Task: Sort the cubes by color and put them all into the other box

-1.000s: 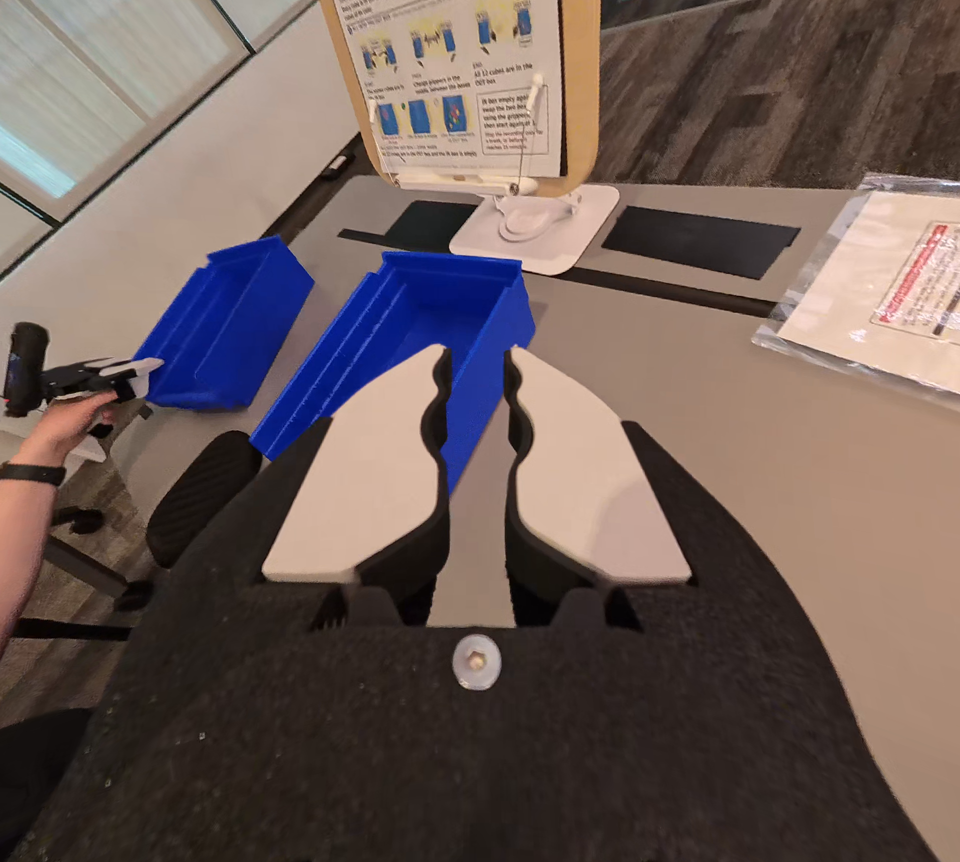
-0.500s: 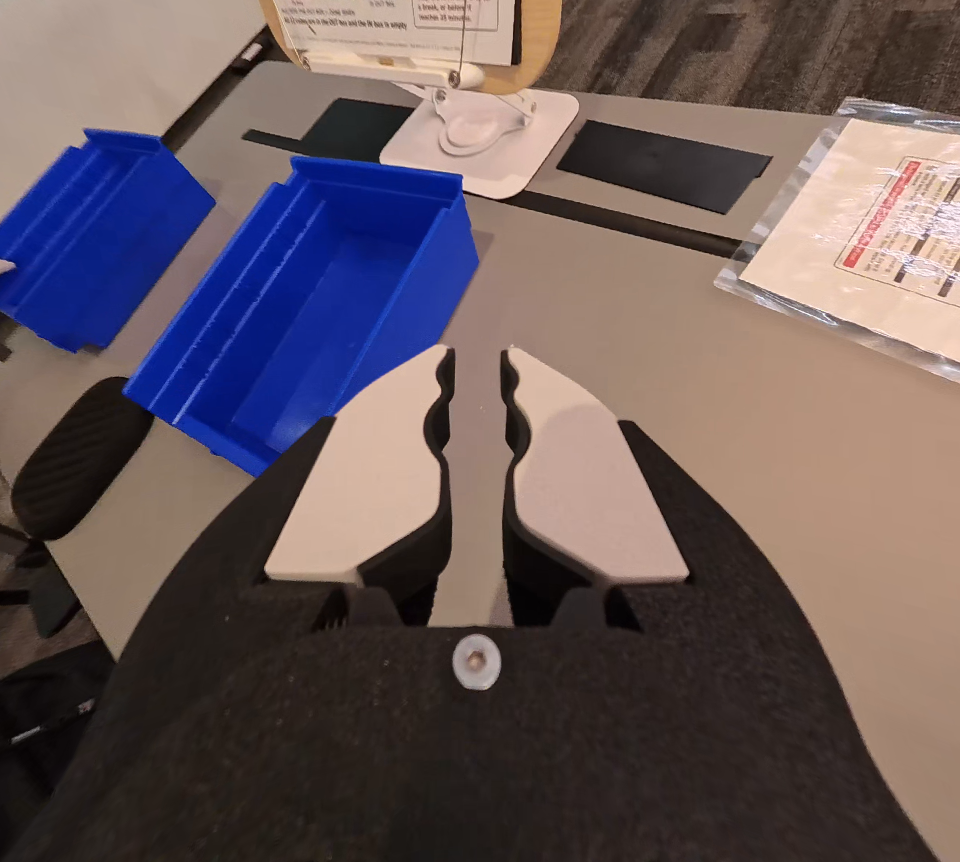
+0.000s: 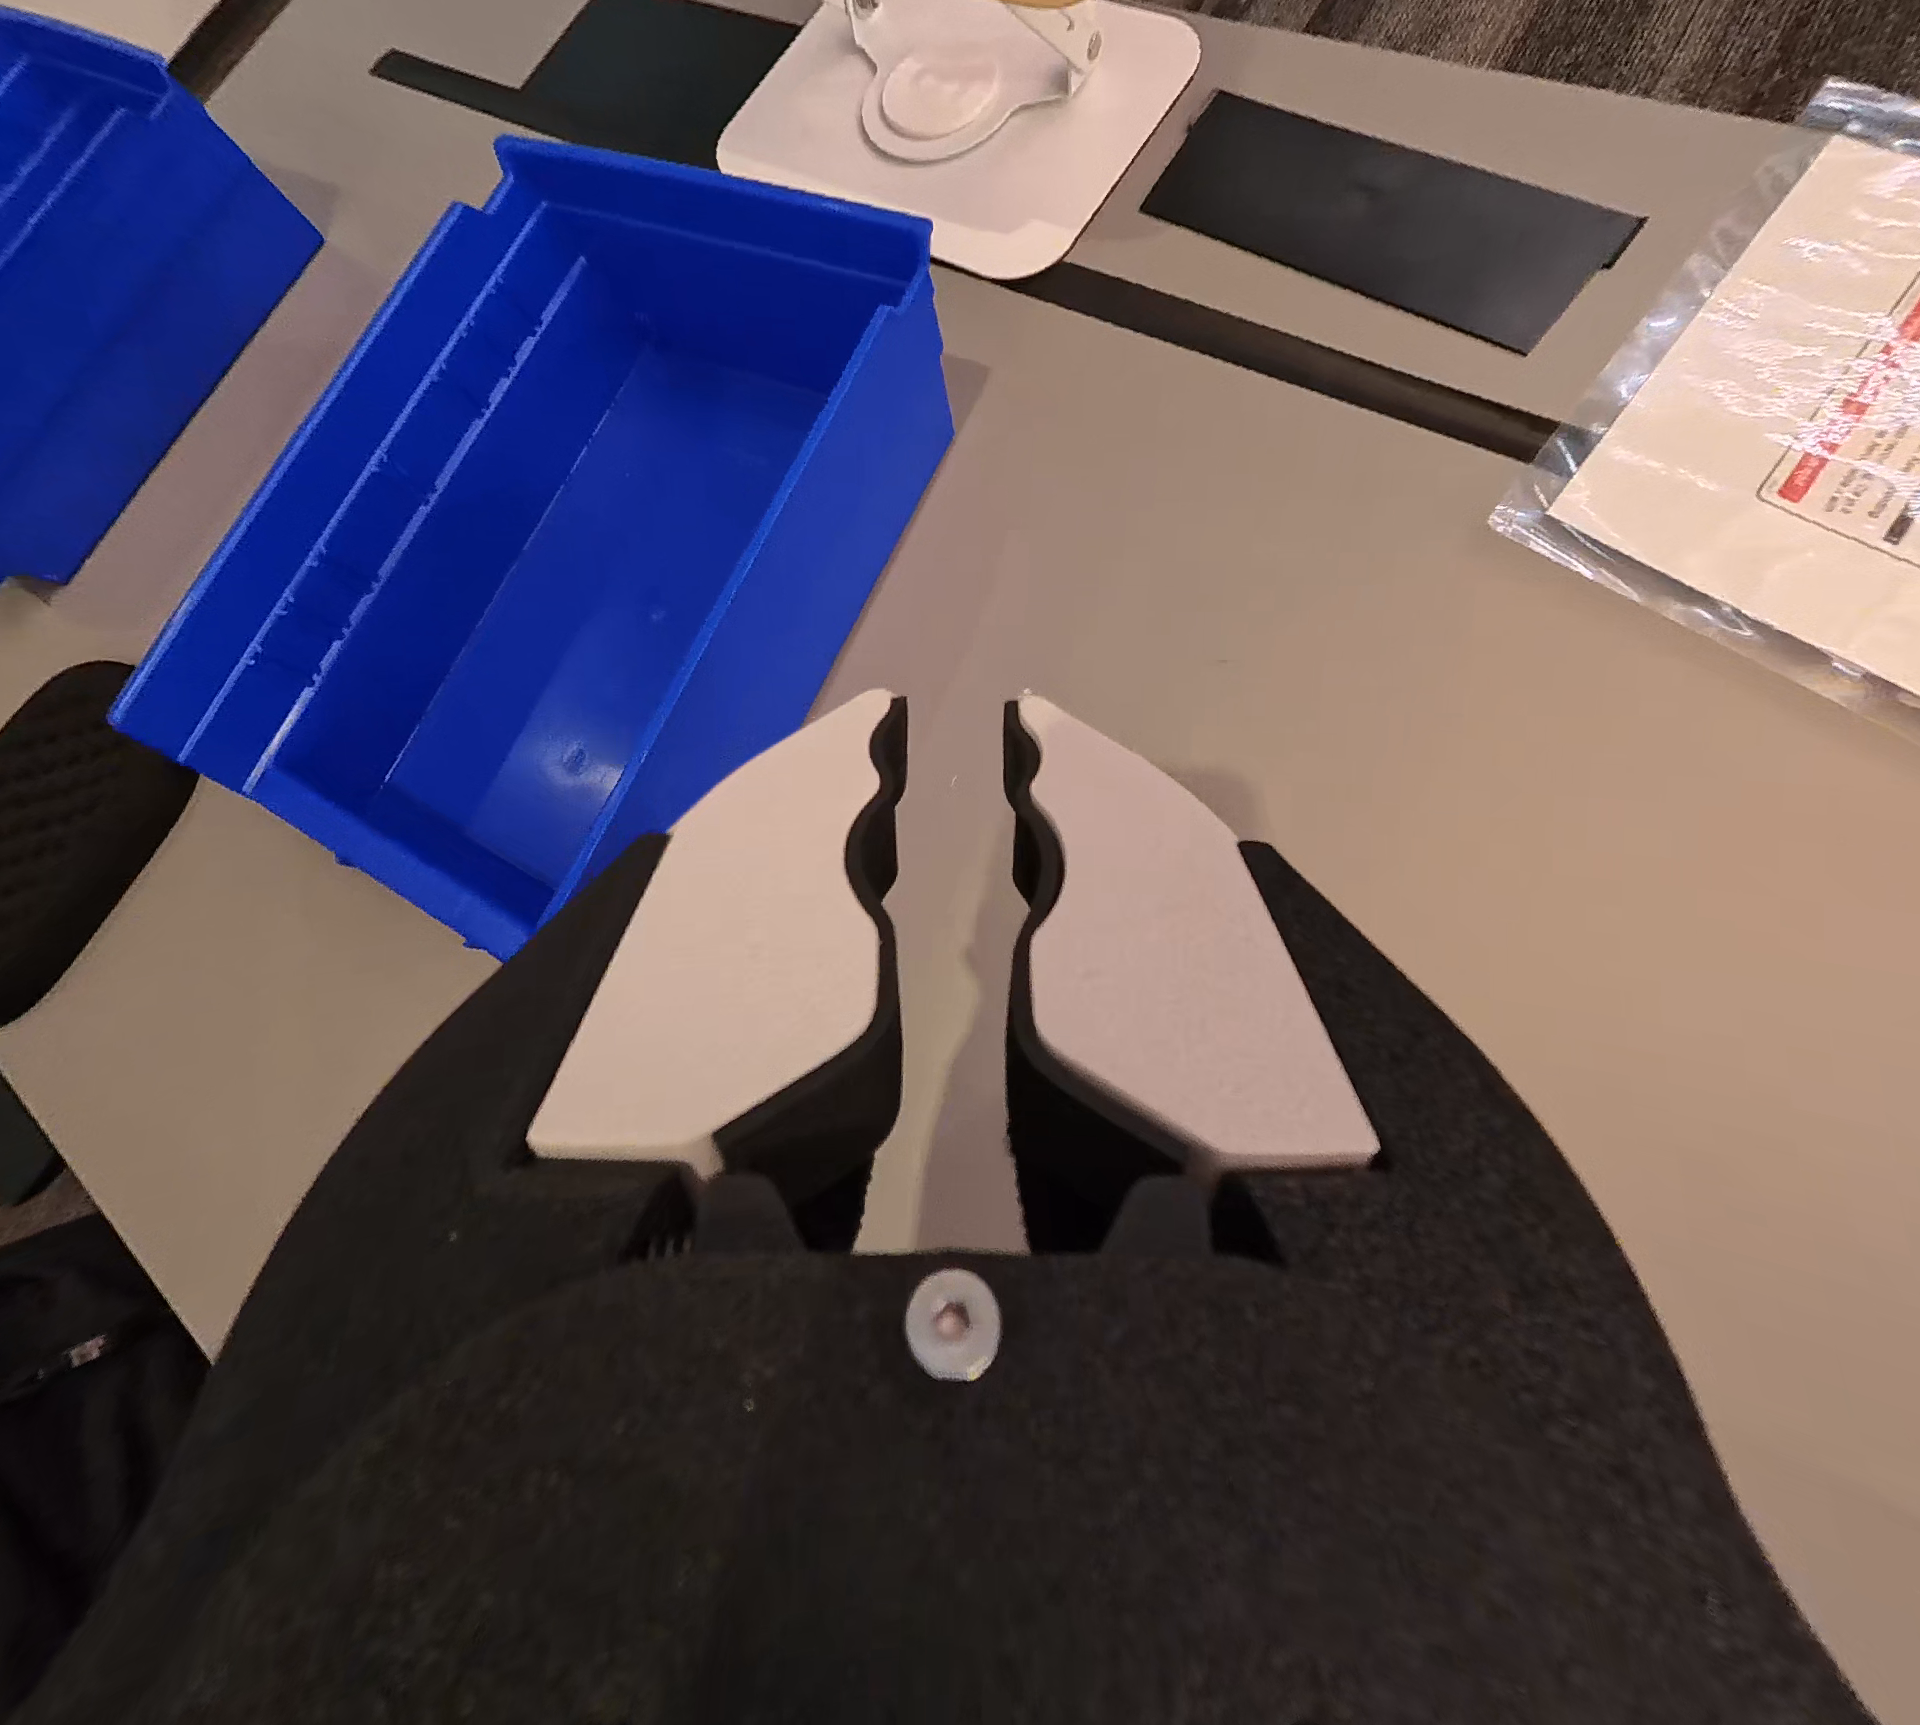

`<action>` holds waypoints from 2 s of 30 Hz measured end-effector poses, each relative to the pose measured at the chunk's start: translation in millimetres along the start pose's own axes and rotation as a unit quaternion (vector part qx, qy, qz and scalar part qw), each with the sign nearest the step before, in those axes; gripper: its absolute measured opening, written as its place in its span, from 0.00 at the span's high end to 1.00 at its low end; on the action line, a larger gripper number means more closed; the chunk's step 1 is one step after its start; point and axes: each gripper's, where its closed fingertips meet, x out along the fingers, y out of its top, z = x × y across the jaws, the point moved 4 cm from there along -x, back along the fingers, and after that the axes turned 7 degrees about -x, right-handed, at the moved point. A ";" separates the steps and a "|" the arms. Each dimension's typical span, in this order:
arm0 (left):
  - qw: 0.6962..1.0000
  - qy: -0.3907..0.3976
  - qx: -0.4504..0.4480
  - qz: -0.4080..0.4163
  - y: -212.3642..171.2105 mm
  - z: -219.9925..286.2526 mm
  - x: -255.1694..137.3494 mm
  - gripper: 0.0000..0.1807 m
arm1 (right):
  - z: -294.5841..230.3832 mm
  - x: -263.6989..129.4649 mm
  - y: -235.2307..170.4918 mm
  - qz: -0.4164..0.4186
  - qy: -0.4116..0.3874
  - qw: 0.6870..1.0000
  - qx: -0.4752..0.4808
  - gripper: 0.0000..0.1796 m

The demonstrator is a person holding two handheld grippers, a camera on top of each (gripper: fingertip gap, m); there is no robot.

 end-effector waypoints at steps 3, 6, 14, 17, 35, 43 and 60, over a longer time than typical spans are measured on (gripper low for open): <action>1.000 0.006 -0.009 0.003 -0.2 0.1 -0.8 0.95 | -3.5 7.6 -1.5 -0.015 0.001 1.000 -0.002 0.90; 0.999 -0.013 -0.041 0.025 6.6 6.4 -6.0 0.81 | -9.1 16.9 -2.1 -0.032 -0.004 0.999 -0.001 0.87; 0.976 0.032 -0.072 0.202 24.6 16.1 -60.5 0.65 | -54.7 68.0 -0.4 -0.097 0.014 0.994 0.052 0.76; 0.971 0.013 -0.069 0.228 17.3 41.4 -86.9 0.67 | -76.3 103.8 -15.1 -0.163 0.027 0.985 0.049 0.76; 0.962 -0.055 -0.055 0.262 5.3 175.6 -132.4 0.78 | 50.6 68.7 -83.7 -0.263 -0.062 0.958 0.098 0.97; 0.967 -0.057 -0.011 0.247 20.9 199.5 -125.0 0.77 | 137.8 -35.7 -162.0 -0.217 -0.094 0.956 0.175 0.97; 0.969 -0.057 0.027 0.241 50.2 229.9 -119.4 0.76 | 248.5 -131.2 -224.5 -0.213 -0.128 0.949 0.193 0.97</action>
